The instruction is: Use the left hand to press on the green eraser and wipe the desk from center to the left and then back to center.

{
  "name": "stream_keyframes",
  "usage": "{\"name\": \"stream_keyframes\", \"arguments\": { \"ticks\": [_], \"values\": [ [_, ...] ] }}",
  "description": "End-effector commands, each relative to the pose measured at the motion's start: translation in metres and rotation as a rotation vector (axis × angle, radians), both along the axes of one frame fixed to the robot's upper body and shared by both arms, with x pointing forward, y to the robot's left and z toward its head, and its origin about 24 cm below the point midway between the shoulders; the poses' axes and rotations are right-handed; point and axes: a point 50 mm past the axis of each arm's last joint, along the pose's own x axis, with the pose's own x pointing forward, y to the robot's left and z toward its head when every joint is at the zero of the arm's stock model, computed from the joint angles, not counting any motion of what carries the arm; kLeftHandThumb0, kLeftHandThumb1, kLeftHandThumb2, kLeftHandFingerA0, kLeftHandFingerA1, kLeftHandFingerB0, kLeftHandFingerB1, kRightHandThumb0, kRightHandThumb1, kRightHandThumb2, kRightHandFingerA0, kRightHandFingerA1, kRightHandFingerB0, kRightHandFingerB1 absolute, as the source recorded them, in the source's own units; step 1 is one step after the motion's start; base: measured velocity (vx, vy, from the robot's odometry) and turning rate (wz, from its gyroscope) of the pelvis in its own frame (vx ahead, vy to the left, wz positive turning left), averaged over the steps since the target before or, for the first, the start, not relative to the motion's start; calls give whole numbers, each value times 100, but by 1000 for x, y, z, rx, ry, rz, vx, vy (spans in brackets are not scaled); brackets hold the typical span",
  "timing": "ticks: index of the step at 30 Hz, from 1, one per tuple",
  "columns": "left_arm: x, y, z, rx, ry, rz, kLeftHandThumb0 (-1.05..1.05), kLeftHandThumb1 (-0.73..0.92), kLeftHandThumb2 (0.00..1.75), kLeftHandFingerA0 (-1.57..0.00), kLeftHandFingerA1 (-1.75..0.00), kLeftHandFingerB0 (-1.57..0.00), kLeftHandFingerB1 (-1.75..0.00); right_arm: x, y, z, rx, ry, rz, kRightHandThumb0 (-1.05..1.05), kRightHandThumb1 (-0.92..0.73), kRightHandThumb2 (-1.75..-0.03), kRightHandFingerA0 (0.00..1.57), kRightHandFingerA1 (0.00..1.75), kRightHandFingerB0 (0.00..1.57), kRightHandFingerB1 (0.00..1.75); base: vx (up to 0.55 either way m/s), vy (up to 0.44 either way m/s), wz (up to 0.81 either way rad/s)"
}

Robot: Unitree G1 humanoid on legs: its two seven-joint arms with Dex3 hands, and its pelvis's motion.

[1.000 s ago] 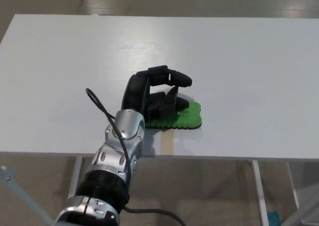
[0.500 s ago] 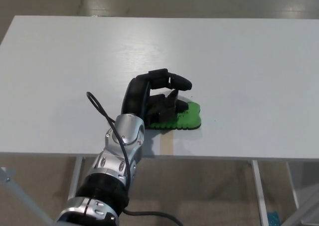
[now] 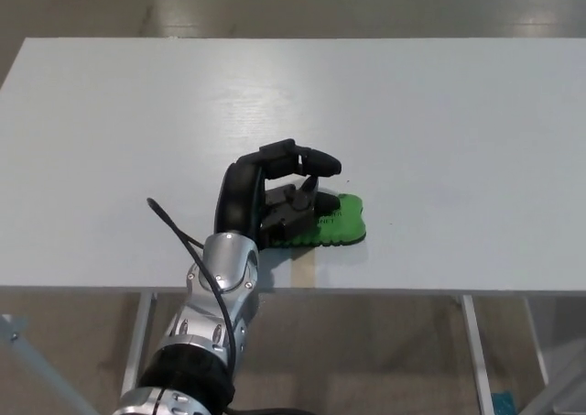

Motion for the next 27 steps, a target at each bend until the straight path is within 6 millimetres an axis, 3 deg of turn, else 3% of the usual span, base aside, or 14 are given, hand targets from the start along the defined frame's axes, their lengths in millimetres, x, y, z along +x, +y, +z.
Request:
{"name": "stream_keyframes", "arguments": {
  "ticks": [1, 7, 18, 19, 23, 27],
  "values": [
    [-14, 18, -32, 32, 136, 36, -12, 78, 76, -105, -70, -96, -95, -4, 0, -3, 15, 20, -8, -43, -75, -63, 63, 50, 65, 41, 0, 0, 0],
    [-12, 39, -32, 53, 122, 63, -11, 79, 76, -104, -70, -95, -96, -6, -1, -3, 25, 23, -15, -43, -75, -63, 63, 50, 65, 41, 0, 0, 0],
    [-8, 100, -21, 73, 86, 164, -11, 78, 76, -104, -70, -94, -94, -10, -2, -5, 15, 40, -5, -43, -75, -63, 63, 51, 65, 41, 0, 0, 0],
    [-7, 114, -19, 78, 90, 190, -12, 77, 75, -104, -70, -94, -95, -11, -3, -6, 12, 46, -4, -43, -76, -63, 63, 51, 65, 41, 0, 0, 0],
    [-6, 131, -15, 76, 92, 219, -12, 77, 74, -104, -70, -95, -95, -12, -3, -6, 9, 51, -1, -43, -76, -63, 63, 51, 65, 41, 0, 0, 0],
    [-10, 165, -8, 72, 96, 287, -10, 79, 73, -104, -69, -95, -94, -13, -2, -6, 13, 53, -2, -43, -75, -63, 61, 51, 65, 41, 0, 0, 0]
  ]
}}
